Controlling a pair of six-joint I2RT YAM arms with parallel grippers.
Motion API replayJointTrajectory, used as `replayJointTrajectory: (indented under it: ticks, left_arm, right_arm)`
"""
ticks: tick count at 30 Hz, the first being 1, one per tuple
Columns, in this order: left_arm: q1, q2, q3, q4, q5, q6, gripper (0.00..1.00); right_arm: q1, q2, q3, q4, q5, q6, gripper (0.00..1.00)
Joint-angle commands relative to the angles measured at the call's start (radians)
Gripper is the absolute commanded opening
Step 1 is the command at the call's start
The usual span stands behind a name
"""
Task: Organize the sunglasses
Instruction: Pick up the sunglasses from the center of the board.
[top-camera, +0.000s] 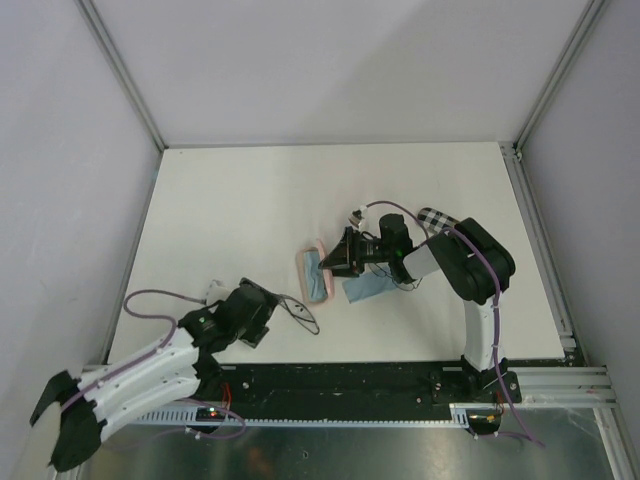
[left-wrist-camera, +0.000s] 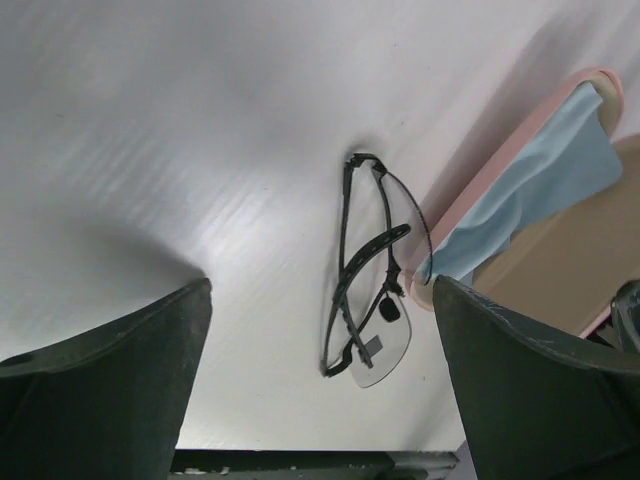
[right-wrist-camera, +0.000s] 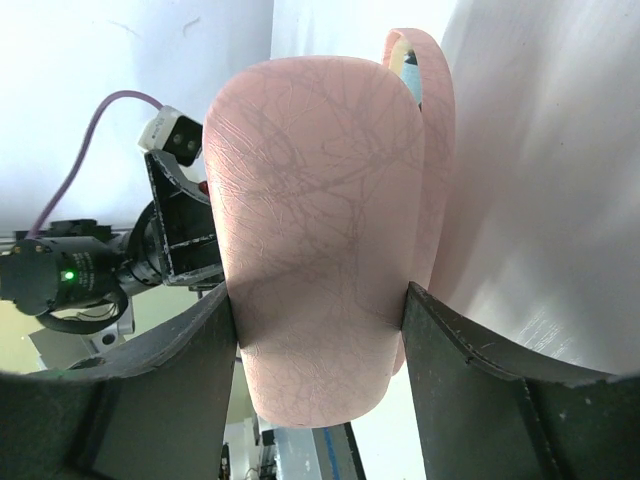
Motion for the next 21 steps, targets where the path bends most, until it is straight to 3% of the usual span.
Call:
replayJointTrajectory:
  ticks: [1,5,21]
  left_arm:
    - [-0.001,0.215,0.127,-0.062,0.01,-0.048,0.99]
    - [-0.028,0.336,0.207,-0.062,-0.018,-0.071,0.98]
    - [-0.071,0.535,0.329,-0.063,-0.075,-0.126,0.9]
  right_arm:
    - [-0.004,-0.01,0.019,0.068,-0.022,0.015,0.47]
    - [-0.004,-0.024,0.018,0.032,-0.016,-0.013,0.47]
    - [-0.006,-0.023,0.019,0.017,-0.014,-0.027,0.47]
